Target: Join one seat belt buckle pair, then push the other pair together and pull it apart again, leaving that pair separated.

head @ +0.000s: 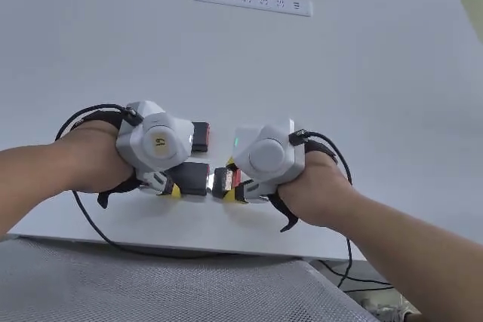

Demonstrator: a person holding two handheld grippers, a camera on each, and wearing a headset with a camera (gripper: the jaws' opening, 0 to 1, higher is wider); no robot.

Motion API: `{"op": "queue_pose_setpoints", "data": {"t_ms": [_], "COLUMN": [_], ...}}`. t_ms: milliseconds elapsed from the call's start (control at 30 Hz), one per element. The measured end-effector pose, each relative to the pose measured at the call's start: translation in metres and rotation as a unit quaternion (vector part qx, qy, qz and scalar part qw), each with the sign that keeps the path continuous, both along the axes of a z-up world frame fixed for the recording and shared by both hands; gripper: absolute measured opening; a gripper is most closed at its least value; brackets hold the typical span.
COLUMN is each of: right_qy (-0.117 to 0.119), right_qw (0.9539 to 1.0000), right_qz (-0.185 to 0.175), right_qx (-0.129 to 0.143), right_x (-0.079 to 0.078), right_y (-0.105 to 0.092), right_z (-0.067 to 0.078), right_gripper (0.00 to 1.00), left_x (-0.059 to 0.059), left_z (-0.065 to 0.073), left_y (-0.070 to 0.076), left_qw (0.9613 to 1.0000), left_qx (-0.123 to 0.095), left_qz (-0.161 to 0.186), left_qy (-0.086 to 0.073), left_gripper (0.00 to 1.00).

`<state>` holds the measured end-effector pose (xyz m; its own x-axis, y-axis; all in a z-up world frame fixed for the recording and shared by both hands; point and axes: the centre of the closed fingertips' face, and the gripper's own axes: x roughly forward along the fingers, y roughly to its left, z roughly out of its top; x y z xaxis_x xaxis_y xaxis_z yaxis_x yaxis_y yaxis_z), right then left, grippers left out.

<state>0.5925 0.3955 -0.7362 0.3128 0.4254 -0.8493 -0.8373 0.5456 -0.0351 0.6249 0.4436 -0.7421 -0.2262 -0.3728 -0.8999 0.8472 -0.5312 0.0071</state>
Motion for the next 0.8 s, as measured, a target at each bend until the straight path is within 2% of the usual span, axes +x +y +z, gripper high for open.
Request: {"op": "queue_pose_setpoints", "data": {"t_ms": [400,800], "right_qy": [0.001,0.002], "right_qw": [1.0,0.9999], "right_qz": [-0.001,-0.01], "right_qx": [-0.001,0.002], "right_x": [0.0001,-0.0001], "right_y": [-0.0021,-0.0016], "right_z": [-0.0002,-0.001], "right_gripper": [0.28,0.28], "left_x": [0.0007,0.002], "left_z": [0.0014,0.0001], "left_y": [0.0014,0.0018], "left_qw": [0.9999,0.9998], "left_qx": [-0.001,0.002], "left_qz": [0.008,0.014], "left_qy": [0.01,0.01], "left_gripper": [0.31,0.31]}}
